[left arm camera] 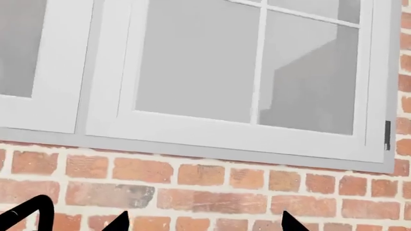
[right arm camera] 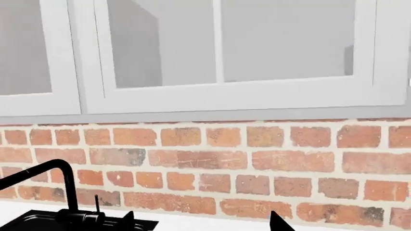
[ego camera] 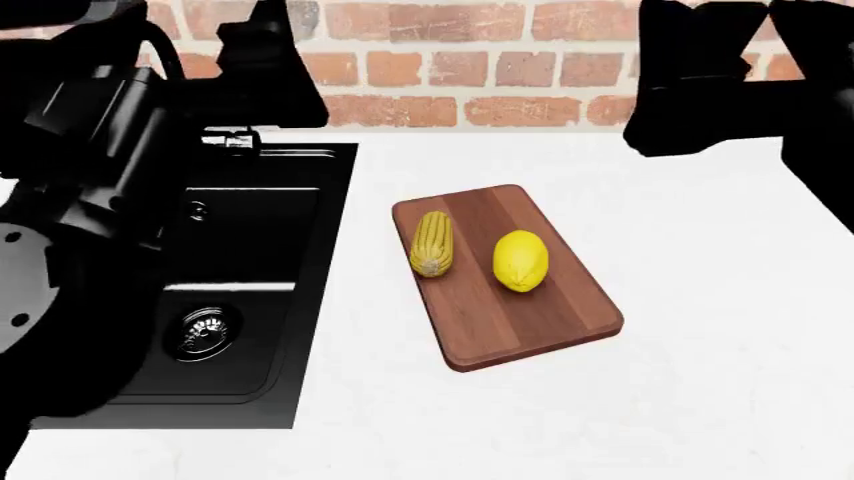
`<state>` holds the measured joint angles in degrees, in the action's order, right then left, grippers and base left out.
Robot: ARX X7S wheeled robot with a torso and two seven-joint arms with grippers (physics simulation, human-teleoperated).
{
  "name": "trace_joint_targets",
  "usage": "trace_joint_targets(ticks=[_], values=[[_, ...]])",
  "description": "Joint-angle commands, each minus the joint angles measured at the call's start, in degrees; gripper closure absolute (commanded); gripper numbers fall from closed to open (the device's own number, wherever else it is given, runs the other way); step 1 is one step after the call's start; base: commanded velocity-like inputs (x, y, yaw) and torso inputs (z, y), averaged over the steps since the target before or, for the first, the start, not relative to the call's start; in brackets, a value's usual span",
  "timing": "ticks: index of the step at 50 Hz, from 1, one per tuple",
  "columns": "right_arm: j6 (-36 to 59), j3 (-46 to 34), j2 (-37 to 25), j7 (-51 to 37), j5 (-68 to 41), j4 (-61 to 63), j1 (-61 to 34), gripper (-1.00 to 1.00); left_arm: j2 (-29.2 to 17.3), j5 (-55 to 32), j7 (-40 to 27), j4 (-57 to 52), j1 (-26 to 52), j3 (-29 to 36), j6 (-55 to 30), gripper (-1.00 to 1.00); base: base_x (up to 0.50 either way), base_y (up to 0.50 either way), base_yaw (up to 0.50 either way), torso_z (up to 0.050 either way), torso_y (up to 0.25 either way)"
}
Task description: Pick the vegetables from the sink and place them on the cutting board.
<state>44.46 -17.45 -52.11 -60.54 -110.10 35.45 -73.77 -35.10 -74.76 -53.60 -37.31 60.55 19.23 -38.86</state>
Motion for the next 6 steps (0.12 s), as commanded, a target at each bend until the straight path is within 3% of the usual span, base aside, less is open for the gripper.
trace_joint_targets(ticks=[1,6], values=[[-5.13,5.91,-4.08,-4.11,-5.2,8.77,1.4,-1.0,-4.31,-1.9,-3.44,-5.81,-2.29,-4.68,2.05,-1.0,0.0,0.0,0.0,0.0,0.0],[-6.76,7.38,-4.95,-5.86,-7.67,11.33,0.15,-1.0,-6.01,-2.3,-5.75,-7.85,-2.75,-7.33,3.27,-1.0,0.0,0.0,0.0,0.0,0.0]])
